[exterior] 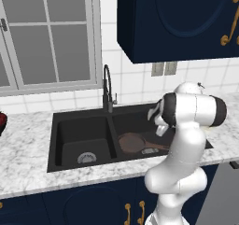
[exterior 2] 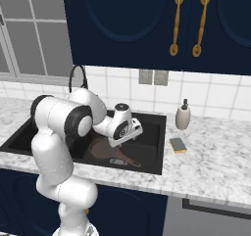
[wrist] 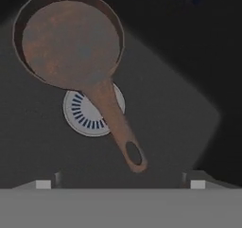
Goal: Pick the pan and sponge and place them into the sink. Then turn on the water.
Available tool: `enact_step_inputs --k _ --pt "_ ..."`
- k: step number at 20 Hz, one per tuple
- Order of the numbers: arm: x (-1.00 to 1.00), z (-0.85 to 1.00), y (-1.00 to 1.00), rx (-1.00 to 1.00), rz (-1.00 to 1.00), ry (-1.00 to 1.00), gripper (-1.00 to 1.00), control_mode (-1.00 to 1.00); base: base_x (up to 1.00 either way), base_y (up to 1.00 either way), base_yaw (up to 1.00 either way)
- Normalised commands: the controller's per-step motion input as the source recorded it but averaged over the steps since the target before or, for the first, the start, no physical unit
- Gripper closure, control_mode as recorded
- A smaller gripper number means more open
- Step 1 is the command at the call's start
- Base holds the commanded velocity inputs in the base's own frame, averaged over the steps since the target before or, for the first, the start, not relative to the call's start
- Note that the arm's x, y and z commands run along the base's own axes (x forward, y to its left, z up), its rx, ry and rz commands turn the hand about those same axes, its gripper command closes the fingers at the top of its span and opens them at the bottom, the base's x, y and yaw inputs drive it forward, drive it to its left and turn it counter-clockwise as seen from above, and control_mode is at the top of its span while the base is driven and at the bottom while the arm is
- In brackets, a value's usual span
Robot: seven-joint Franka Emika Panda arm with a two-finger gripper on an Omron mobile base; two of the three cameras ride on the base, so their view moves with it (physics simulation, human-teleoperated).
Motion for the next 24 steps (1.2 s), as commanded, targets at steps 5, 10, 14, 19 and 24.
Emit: enact_step_inputs --k 5,10,14,19,24 --pt "-0.32 0.99 -0.01 0.05 -0.21 -0.04 -1.00 -1.00 0.00 0.00 0.00" --pt "-0.46 0.70 -0.12 0.02 -0.18 -0.03 -1.00 -1.00 0.00 0.00 0.00" --pt "-0.56 0.23 -0.27 0.00 -0.20 -0.08 -1.00 -1.00 0.00 0.00 0.00" --pt "-0.35 0.21 -0.35 0.00 -0.14 -0.09 -1.00 -1.00 0.00 0.00 0.00" --pt "-0.15 0.34 -0.37 0.00 -0.01 -0.04 -1.00 -1.00 0.00 0.00 0.00"
